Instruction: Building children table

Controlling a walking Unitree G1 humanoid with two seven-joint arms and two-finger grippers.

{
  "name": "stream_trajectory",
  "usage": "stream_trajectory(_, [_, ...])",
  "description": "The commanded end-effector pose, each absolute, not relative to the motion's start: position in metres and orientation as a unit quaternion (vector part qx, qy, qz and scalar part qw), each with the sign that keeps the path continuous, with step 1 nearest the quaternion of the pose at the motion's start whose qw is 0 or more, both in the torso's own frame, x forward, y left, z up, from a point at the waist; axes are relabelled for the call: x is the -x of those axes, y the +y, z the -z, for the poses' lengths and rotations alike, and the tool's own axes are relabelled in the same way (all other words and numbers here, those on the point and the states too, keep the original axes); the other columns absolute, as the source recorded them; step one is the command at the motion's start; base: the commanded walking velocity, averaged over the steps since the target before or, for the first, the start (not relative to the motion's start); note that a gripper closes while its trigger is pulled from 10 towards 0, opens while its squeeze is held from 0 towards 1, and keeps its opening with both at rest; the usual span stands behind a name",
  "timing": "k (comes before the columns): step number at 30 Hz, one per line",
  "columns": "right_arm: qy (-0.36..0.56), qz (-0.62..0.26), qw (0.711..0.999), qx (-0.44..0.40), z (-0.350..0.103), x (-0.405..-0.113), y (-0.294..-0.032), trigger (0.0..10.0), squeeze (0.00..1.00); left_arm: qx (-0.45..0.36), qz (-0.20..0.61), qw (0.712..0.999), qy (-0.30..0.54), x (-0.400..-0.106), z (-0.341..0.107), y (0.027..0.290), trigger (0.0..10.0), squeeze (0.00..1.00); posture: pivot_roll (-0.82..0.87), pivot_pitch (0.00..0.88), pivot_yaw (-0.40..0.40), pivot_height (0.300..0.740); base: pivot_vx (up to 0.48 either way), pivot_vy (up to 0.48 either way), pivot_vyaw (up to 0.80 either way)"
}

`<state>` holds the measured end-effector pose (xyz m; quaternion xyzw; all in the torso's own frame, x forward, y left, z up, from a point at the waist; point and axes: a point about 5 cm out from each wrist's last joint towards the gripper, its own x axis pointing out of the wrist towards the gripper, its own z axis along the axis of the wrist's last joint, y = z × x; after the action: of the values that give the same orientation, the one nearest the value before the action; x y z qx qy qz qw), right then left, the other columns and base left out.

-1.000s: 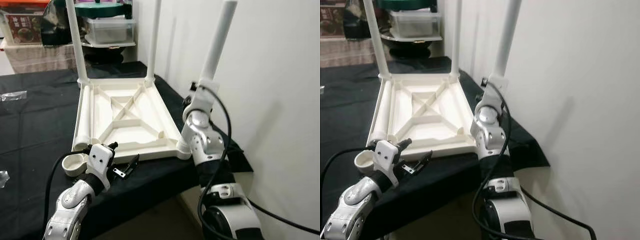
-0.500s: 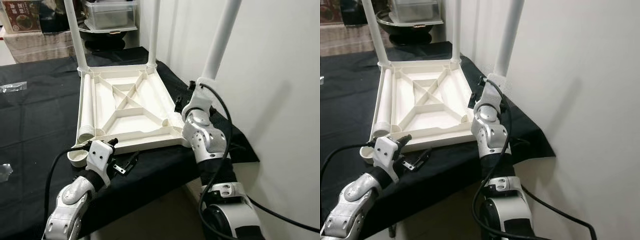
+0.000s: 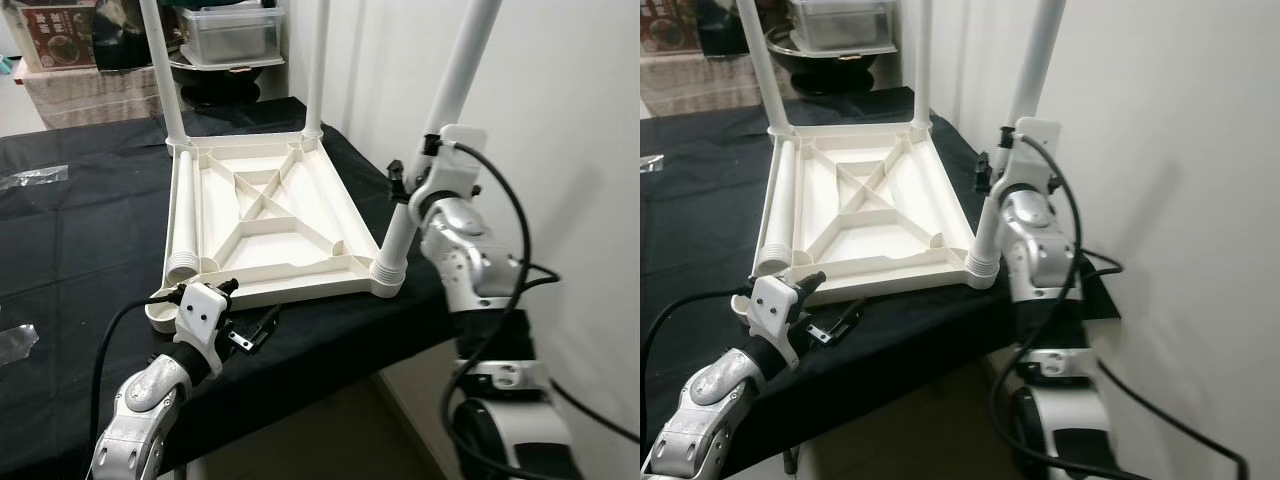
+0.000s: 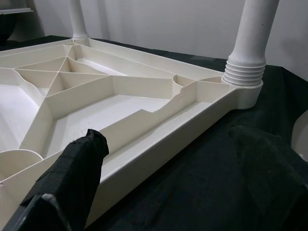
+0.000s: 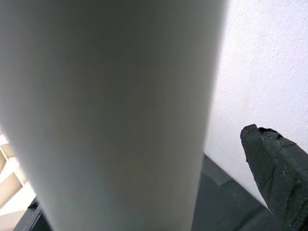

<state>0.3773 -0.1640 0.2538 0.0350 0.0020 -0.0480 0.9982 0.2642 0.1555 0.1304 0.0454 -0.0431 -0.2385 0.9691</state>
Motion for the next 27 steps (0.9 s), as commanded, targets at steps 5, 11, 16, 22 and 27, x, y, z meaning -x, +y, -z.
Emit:
stream_trajectory(5, [-0.020, -0.008, 0.999, -0.027, -0.269, -0.380, -0.171, 10.0, 1.00, -0.047, 0.245, 0.968, -0.040, -0.264, -0.128, 0.154, 10.0, 0.00, 0.01, 0.000, -0.090, 0.740, 0.000, 0.000, 0.00])
stream_trajectory(11, [-0.041, -0.107, 0.993, -0.040, -0.284, -0.379, -0.171, 10.0, 0.13, -0.049, 0.246, 0.967, -0.040, -0.263, -0.129, 0.156, 10.0, 0.00, 0.01, 0.000, -0.088, 0.740, 0.000, 0.000, 0.00])
stream_trajectory(16, [-0.057, -0.166, 0.984, -0.033, -0.292, -0.381, -0.175, 10.0, 0.00, -0.049, 0.249, 0.966, -0.040, -0.264, -0.129, 0.154, 10.0, 0.00, 0.01, 0.000, -0.084, 0.740, 0.000, 0.000, 0.00])
stream_trajectory(22, [-0.045, -0.231, 0.972, -0.009, -0.289, -0.387, -0.185, 10.0, 0.00, -0.050, 0.248, 0.967, -0.040, -0.264, -0.129, 0.155, 10.0, 0.00, 0.02, 0.000, -0.091, 0.740, 0.000, 0.000, 0.00])
stream_trajectory(27, [-0.032, -0.280, 0.960, 0.003, -0.278, -0.388, -0.191, 10.0, 0.00, -0.052, 0.246, 0.967, -0.040, -0.263, -0.128, 0.156, 10.0, 0.00, 0.03, 0.000, -0.098, 0.740, 0.000, 0.000, 0.00])
